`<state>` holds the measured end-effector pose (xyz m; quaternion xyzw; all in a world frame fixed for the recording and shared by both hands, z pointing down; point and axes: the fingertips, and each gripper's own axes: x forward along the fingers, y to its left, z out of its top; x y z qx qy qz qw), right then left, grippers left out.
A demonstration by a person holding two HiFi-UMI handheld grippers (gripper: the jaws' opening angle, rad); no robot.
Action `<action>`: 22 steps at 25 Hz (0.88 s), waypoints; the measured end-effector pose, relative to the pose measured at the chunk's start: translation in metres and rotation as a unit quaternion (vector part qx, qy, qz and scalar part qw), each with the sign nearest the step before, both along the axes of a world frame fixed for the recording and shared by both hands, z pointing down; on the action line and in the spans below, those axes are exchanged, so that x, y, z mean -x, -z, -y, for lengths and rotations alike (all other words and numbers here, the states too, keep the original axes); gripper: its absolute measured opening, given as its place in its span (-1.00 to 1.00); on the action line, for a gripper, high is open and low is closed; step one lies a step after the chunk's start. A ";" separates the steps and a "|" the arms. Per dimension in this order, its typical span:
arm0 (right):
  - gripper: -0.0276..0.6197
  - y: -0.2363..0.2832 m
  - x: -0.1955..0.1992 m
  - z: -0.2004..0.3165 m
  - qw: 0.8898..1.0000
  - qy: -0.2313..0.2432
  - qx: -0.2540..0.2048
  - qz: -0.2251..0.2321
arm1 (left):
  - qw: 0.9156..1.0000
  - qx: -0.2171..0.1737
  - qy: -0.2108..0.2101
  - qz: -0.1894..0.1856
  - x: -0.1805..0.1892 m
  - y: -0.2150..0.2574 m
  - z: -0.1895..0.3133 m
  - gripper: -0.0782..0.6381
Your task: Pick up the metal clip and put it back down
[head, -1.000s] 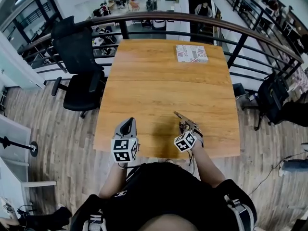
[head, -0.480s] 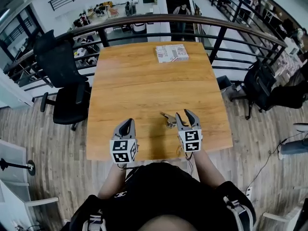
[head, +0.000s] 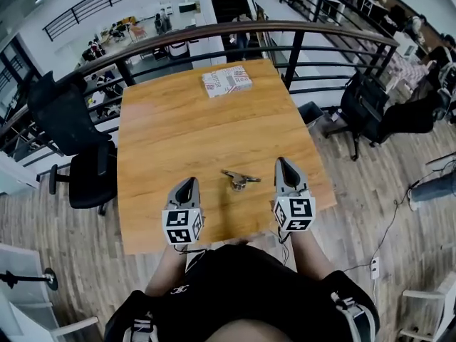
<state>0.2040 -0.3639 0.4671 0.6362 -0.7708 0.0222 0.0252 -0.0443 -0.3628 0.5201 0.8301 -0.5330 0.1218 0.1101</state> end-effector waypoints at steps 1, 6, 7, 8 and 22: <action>-0.87 -0.005 -0.003 -0.001 1.000 -0.004 0.009 -0.006 | 1.000 0.002 -0.003 -0.001 -0.003 -0.003 0.003 -0.74; -0.88 -0.016 -0.011 -0.011 1.000 0.000 0.025 -0.017 | 0.999 0.014 -0.030 0.003 -0.025 -0.013 0.004 -0.74; -0.88 -0.015 -0.012 -0.013 1.000 0.001 0.022 -0.015 | 0.999 0.014 -0.033 0.002 -0.028 -0.013 0.003 -0.74; -0.88 -0.015 -0.013 -0.015 1.000 0.001 0.020 -0.012 | 0.999 0.014 -0.036 0.001 -0.030 -0.013 0.002 -0.74; -0.88 -0.010 0.005 -0.010 1.000 0.009 0.009 -0.013 | 1.000 -0.004 -0.027 -0.007 -0.015 0.002 0.006 -0.74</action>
